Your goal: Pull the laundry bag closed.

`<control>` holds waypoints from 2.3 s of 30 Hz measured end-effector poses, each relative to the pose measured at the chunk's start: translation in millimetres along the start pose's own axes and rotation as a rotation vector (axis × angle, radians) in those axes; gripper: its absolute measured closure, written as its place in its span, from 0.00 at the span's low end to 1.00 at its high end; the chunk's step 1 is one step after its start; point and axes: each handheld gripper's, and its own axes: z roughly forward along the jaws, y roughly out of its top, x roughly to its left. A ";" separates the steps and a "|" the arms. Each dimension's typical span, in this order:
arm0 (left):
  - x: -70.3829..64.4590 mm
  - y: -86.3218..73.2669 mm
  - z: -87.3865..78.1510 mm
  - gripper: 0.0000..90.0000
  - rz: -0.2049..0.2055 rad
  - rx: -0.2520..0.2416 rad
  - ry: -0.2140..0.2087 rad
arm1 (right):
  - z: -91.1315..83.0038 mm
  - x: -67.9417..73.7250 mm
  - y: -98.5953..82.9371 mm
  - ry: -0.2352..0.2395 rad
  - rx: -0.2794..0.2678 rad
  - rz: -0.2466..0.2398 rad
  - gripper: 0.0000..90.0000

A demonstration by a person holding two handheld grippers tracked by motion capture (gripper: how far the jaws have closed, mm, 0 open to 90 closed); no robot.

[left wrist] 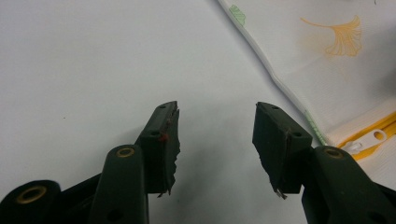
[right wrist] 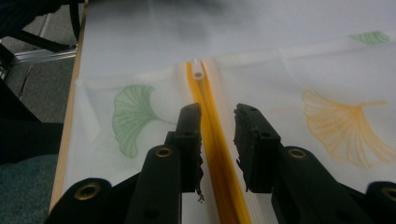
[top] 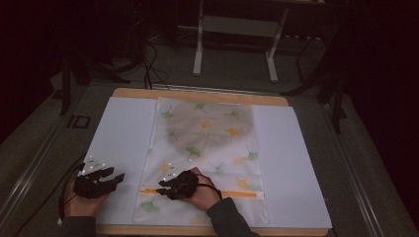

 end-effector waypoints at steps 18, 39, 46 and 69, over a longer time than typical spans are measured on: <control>0.2 -0.5 0.0 0.57 -0.005 0.001 -0.004 | 20.3 6.8 14.3 0.009 0.017 -0.030 0.84; 0.4 -0.9 0.0 0.57 -0.006 0.002 -0.004 | 41.8 2.8 23.5 0.047 0.050 -0.028 0.87; 0.4 -1.0 0.0 0.57 -0.004 0.003 -0.004 | 47.0 1.8 25.0 0.057 0.067 -0.025 0.91; -11.6 -4.3 -6.6 0.60 -0.026 0.010 -0.132 | 42.0 4.6 25.8 0.049 0.052 -0.028 0.93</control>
